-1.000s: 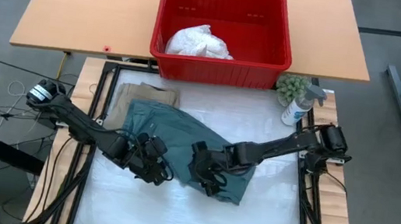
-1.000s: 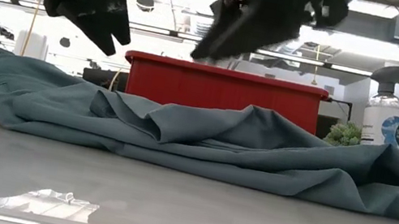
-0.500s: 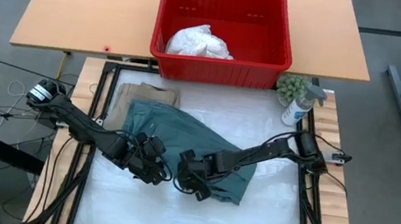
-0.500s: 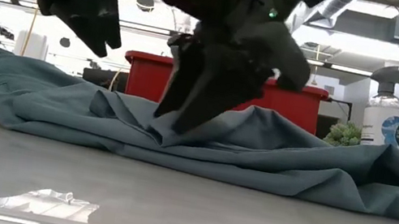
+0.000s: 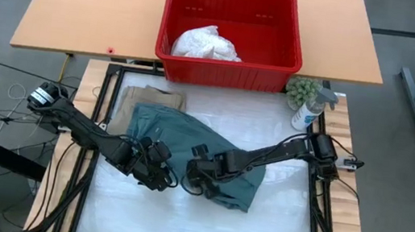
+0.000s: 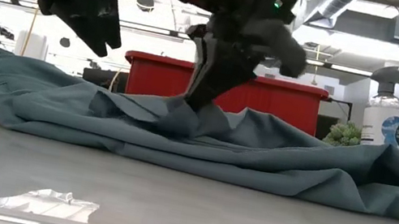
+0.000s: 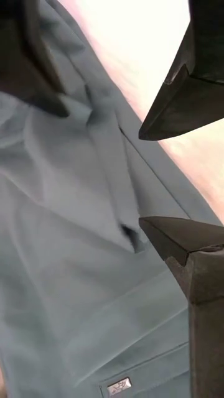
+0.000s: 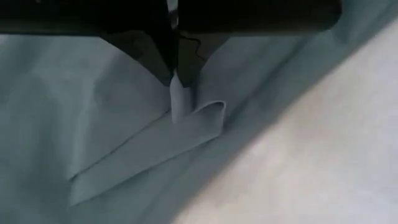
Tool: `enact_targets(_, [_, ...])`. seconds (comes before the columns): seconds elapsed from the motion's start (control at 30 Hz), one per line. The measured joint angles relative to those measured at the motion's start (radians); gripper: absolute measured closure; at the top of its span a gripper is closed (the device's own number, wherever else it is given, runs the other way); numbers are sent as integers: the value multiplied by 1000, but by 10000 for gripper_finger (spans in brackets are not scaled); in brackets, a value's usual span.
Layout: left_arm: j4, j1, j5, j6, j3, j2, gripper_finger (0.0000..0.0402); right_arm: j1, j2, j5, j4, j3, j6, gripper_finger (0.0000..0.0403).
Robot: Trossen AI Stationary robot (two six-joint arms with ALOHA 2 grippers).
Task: Fold Laundry from Bin
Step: Fold the blue pants in the red bin
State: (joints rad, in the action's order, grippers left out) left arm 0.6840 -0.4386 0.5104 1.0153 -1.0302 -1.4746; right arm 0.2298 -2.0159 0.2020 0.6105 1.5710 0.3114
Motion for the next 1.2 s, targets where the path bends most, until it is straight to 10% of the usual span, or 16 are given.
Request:
enact_targets(0.73, [6,0,53,32,27,0,201,-256,3,-25,66,148,30,378])
enact_targets(1.2, [-369,-30,245,567,320,3,201,-304,3,-126,80,148,61,377])
